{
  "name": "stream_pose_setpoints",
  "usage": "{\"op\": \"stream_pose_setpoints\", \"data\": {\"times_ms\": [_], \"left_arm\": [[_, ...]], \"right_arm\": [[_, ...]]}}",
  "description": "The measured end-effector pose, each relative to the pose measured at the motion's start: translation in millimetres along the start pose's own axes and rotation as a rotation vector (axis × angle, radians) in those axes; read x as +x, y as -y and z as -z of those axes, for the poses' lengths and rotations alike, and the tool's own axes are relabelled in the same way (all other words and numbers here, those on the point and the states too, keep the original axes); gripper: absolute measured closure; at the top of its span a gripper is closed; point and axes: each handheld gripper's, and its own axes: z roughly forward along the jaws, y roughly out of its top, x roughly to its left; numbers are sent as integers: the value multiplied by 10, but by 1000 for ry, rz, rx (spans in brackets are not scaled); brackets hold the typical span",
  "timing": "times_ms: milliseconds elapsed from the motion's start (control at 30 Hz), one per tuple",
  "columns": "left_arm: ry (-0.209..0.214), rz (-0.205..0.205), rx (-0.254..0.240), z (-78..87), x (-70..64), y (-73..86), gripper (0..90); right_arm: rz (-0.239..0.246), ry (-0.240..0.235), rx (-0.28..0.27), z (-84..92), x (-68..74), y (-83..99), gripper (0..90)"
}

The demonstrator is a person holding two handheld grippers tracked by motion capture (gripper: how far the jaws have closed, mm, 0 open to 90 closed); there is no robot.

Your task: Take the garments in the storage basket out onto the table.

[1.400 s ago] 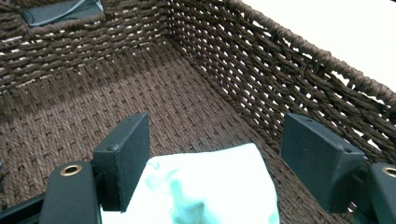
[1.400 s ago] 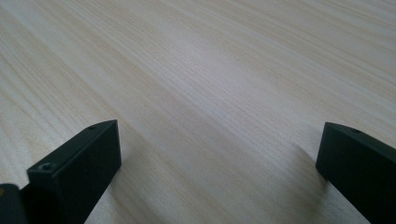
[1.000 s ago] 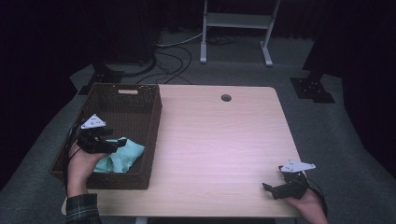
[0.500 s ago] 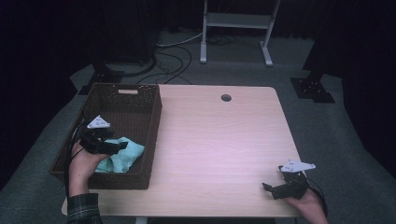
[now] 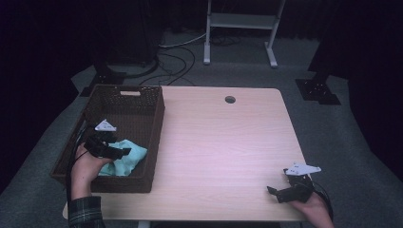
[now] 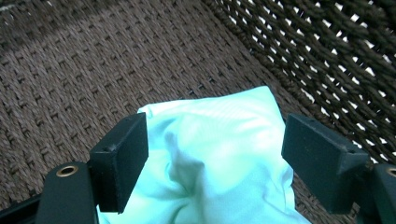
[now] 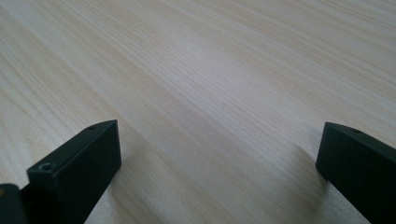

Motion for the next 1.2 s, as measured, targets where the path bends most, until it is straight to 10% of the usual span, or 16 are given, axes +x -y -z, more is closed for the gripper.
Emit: {"op": "stream_pose_setpoints", "data": {"times_ms": [1200], "left_arm": [[22, 11, 200, -250, -54, -24, 199]], "right_arm": [[0, -1, 0, 1, 4, 1, 0]]}}
